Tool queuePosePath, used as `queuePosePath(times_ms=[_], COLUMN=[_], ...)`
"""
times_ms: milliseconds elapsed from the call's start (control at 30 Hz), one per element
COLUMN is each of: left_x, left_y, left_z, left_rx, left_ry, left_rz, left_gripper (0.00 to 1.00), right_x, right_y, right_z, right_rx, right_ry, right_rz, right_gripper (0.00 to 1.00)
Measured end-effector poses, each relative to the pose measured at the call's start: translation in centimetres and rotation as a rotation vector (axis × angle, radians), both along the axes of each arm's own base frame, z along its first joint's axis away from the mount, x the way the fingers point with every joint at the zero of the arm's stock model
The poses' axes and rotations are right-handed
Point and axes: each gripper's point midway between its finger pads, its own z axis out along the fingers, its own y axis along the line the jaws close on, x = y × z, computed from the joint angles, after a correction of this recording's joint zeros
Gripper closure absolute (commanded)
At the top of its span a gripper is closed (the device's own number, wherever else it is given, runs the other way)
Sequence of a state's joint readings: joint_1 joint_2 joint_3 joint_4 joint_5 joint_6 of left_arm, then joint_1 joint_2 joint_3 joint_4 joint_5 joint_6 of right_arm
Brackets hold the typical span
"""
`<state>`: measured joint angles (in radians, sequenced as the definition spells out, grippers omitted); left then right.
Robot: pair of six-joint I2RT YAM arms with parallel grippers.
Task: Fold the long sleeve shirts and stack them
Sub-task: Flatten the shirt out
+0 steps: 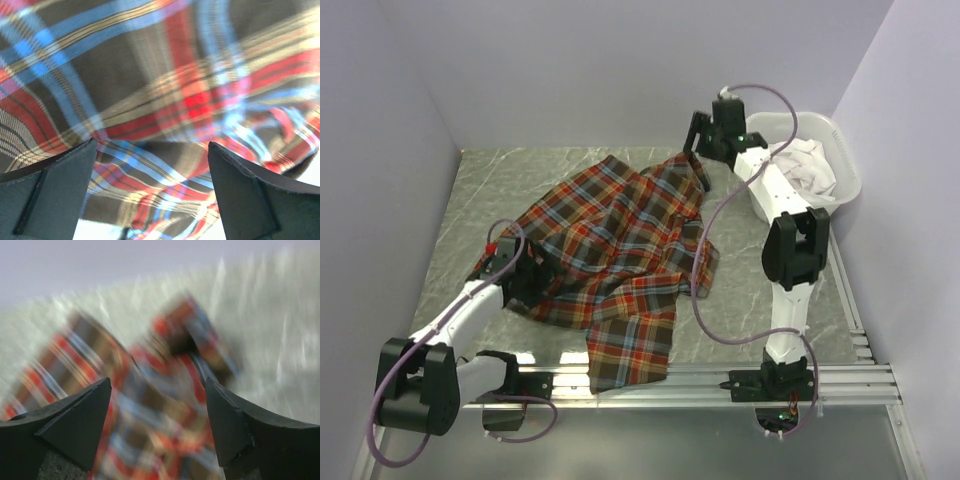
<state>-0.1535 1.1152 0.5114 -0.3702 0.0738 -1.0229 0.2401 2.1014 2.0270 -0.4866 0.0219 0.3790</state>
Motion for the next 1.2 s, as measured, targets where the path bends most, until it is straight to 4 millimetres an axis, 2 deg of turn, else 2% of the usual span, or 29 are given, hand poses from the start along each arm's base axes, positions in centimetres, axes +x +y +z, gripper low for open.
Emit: queuePosePath(times_ms=[100,200,233,333,400,500,567,600,767,900,1033,1200], left_x=[1.7,5.5,7.2,11.6,14.7,19.8,22.6,23.9,28.7,30.7,30.9,31.1], left_y=[0.0,-0.1,-0.2,-0.2,-0.3,-0.8,-1.2,-1.3,-1.8,-1.7,-0.9,0.9], left_z=[3.0,7.6,9.4,12.4,12.8,11.7,10.1,9.3,5.3,2.6,-0.1,-0.6], left_rx=[0.036,0.079,0.098,0.148,0.183,0.219,0.231,0.236,0.276,0.312,0.352,0.342], left_ry=[-0.047,-0.166,-0.212,-0.297,-0.312,-0.302,-0.286,-0.278,-0.256,-0.239,-0.193,-0.193], left_rz=[-0.055,-0.094,-0.108,-0.132,-0.148,-0.174,-0.187,-0.193,-0.209,-0.209,-0.189,-0.086], left_gripper=[0.01,0.01,0.01,0.01,0.02,0.07,0.11,0.12,0.2,0.22,0.22,0.23], right_x=[-4.9,-9.9,-12.2,-17.1,-19.4,-21.8,-22.8,-23.2,-23.6,-22.9,-22.9,-23.1], right_y=[-0.9,-1.8,-2.1,-1.8,-0.7,1.1,2.4,2.9,4.1,4.8,5.0,3.5], right_z=[-5.0,-8.5,-9.5,-11.0,-11.2,-11.5,-12.0,-12.3,-13.2,-13.4,-14.9,-17.7], right_rx=[-0.029,-0.025,-0.023,0.001,0.031,0.075,0.108,0.124,0.175,0.207,0.216,0.195], right_ry=[0.146,0.25,0.278,0.336,0.332,0.315,0.312,0.315,0.323,0.31,0.34,0.417], right_rz=[-0.002,-0.016,-0.02,-0.01,0.016,0.054,0.081,0.092,0.102,0.103,0.096,0.051], right_gripper=[0.19,0.21,0.21,0.23,0.26,0.31,0.34,0.39,0.47,0.5,0.5,0.5])
